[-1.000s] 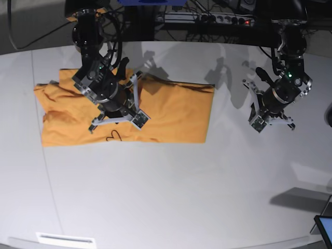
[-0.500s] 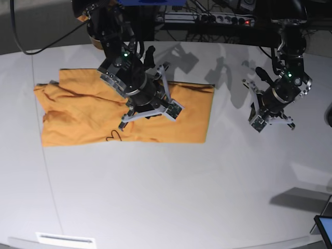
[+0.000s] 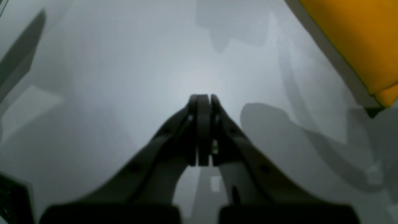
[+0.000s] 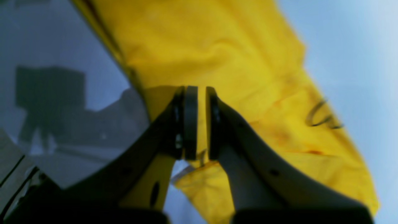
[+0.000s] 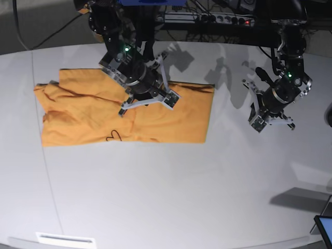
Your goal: Fold the T-shirt properly
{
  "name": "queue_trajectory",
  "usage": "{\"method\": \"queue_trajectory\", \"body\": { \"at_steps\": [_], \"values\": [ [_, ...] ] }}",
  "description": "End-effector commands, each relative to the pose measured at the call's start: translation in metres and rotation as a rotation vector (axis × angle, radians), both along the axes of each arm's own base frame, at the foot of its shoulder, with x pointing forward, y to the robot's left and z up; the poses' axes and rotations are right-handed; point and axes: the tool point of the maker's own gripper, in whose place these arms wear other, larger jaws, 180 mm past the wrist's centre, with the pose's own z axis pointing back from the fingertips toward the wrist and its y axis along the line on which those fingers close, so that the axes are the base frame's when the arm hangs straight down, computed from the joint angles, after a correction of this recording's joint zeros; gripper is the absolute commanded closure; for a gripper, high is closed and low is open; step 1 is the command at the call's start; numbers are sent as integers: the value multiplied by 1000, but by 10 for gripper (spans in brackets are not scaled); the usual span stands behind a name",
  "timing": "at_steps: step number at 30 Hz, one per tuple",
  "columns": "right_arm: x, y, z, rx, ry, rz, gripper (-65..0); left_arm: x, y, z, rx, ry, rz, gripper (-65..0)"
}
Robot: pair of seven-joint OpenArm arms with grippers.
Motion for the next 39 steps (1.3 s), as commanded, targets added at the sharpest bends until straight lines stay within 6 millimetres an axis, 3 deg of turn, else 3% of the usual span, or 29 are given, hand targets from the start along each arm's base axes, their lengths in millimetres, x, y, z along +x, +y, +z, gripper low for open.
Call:
{"method": "queue_trajectory", "body": {
  "at_steps": [1,6,17,24,29,35,39],
  "values": [
    [7,0,7,28,-21,-22,-48,9,2,15,6,-51,-6,0],
    [9,-7,3,176,60,-85,-48,8,2,14,4,-50,-7,0],
    [8,-12,-2,201,89,-105,-48,10,1,16,3,-56,-7,0],
    [-9,-5,-29,197,187,-110,-48,10,1,16,3,-55,-6,0],
    [-10,-2,-35,211,193,-106,-48,10,1,16,3,-55,-6,0],
    [3,-9,-15,223,126,-151,-46,10,1,16,3,-55,-6,0],
    [14,-25,3,184,74,-187,-46,10,1,16,3,-56,-7,0]
  ]
}}
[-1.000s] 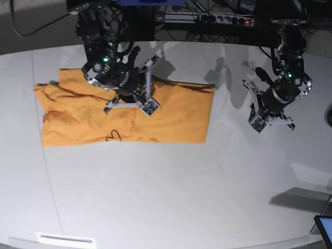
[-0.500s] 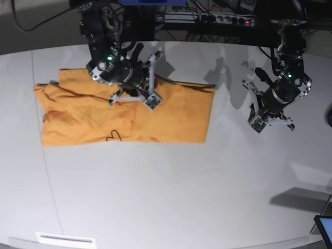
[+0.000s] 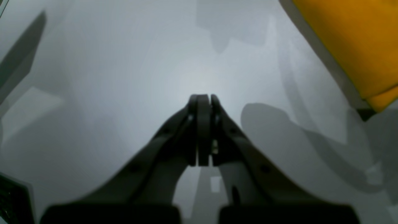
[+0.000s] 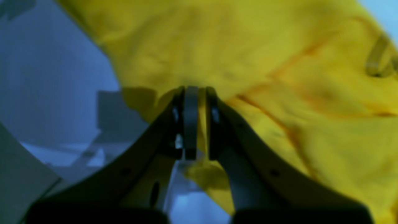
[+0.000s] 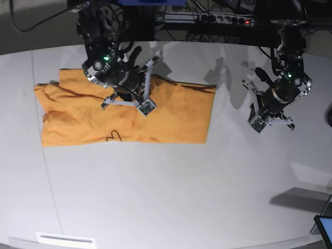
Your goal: Fold the T-shirt properly
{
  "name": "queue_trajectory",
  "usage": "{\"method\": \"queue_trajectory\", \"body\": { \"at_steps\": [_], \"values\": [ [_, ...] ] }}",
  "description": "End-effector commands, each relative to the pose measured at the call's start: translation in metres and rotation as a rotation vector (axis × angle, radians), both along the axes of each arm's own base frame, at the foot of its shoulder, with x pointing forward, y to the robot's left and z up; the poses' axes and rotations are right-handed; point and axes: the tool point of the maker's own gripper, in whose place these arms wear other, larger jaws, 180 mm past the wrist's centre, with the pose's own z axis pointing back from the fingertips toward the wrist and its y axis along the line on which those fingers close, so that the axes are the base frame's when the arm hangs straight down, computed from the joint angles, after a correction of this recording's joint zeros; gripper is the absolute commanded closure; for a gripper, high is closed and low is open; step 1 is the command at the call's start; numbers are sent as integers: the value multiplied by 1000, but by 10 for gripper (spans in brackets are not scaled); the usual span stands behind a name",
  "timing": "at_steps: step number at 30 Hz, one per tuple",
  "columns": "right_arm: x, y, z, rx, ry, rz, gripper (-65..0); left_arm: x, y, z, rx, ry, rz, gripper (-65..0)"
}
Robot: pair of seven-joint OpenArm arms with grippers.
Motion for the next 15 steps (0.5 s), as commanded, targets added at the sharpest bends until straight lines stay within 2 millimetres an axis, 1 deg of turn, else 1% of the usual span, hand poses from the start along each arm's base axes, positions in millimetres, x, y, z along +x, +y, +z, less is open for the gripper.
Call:
{"method": "queue_trajectory", "body": {
  "at_steps": [1,4,6,10,12,13,15],
  "values": [
    [13,3,20,32,-68,-8,-46,9,2,15,6,-52,-7,0],
    [21,0,31,34,-108,-17,-46,8,-1,14,0,-49,-15,0],
    [26,-7,32,6,-126,-17,-46,9,-5,13,-13,-51,-15,0],
    [40,-27,35,-109,-178,-44,-46,17,-20,17,-66,-80,-6,0],
    [46,-36,36,-166,-200,-57,-46,18,-28,16,-93,-85,-2,-3],
    [48,-41,38,-195,-211,-64,-46,19,-34,19,-107,-98,-4,-5],
    [54,-50,40,-235,-230,-79,-46,27,-49,30,-138,-135,-19,-44]
  ]
}}
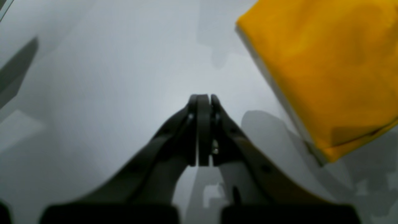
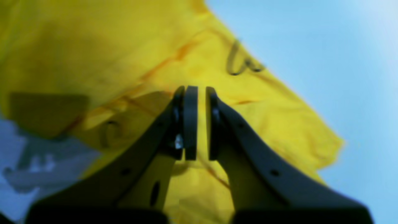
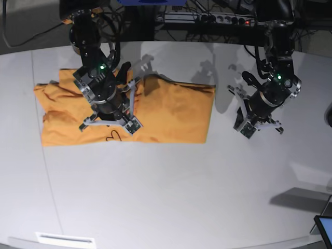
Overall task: Fold the T-shirt properly
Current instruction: 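Lower the left gripper onto the shirt end and pinch it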
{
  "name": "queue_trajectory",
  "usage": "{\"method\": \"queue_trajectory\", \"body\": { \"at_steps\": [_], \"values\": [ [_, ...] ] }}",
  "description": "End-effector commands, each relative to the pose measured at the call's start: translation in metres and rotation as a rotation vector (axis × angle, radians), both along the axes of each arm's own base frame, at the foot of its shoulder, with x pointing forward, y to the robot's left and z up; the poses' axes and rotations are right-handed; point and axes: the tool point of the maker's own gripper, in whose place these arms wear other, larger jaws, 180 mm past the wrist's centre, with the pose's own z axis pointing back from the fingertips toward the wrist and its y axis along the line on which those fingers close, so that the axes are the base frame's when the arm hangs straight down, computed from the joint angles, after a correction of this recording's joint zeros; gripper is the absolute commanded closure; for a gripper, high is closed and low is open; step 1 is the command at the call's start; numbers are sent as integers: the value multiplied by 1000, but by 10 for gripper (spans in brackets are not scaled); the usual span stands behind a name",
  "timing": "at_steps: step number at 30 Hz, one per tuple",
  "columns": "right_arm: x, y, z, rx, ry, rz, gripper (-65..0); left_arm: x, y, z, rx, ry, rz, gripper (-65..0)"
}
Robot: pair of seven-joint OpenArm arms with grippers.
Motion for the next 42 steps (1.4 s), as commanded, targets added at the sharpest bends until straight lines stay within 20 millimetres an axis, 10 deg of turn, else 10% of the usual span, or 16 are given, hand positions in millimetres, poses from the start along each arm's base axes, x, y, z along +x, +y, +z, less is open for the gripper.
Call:
{"method": "queue_trajectory", "body": {
  "at_steps": [1,14,29,37,42],
  "values": [
    [10,-4,12,10,-47,-14,-46,14,-13,23,-27,-83,-29,-64],
    [21,-66,13,5,-73,-188,-48,3,-82,6,-93,-35,-178,-160],
    [11,-65,4,3,-46,-186,-48,9,-64,-13,-68,21,-155,-279],
    [11,-64,4,4,-44,-185,-48,18,-75,3,-90,-27,-172,-13],
    [11,-64,4,5,-43,-186,-48,19,-86,10,-120,-50,-175,-37]
  ]
}}
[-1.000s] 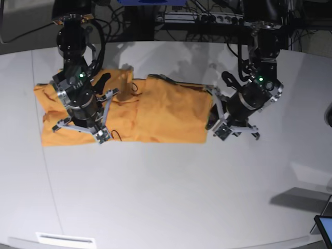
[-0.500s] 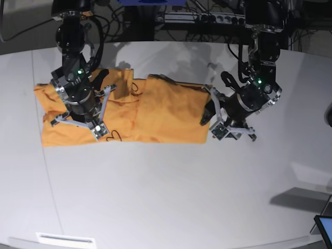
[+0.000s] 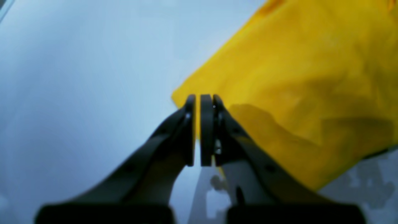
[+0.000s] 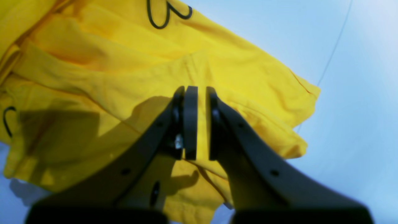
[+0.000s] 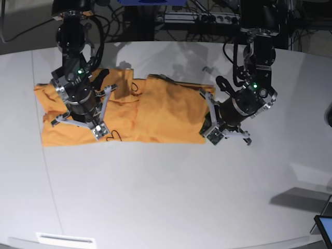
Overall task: Fold the T-shirt properly
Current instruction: 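Lower the left gripper onto the shirt end and pinch it, then pull the held shirt end with the right gripper away from the left gripper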
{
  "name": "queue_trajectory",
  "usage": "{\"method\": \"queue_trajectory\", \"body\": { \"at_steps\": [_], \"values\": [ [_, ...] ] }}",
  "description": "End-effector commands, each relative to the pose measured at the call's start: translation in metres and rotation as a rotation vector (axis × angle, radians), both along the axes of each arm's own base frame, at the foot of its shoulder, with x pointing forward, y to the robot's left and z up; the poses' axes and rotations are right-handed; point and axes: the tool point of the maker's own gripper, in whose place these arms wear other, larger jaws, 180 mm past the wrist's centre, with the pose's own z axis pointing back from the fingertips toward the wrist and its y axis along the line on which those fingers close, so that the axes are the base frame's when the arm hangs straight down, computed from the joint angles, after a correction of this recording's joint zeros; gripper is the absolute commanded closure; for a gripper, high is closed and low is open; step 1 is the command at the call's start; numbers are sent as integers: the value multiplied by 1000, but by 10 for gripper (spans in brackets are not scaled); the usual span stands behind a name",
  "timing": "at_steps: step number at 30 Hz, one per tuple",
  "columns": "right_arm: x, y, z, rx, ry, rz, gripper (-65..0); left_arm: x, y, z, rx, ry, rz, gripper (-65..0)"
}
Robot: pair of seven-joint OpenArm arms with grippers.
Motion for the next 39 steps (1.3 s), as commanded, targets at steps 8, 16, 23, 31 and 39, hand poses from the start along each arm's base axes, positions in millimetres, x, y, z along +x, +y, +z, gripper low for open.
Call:
{"method": "queue_trajectory", "body": {
  "at_steps": [8,16,23,31,39],
  "values": [
    [6,2,9,8,-36,3,-48,11,-12,1,-60,-3,17,0],
    [1,2,4,8,-22,5,-48,14,-6,-32,-70,95,44,-50],
    [1,2,4,8,-22,5,-48,13,-27,-31,-78,95,-9,-50],
    [0,2,3,8,-19,5,-48,14,-51,-25,-103,82,-51,-50],
    [0,2,3,8,-19,5,-48,-3,-35,-79,-74,244,-15,-50]
  ]
}}
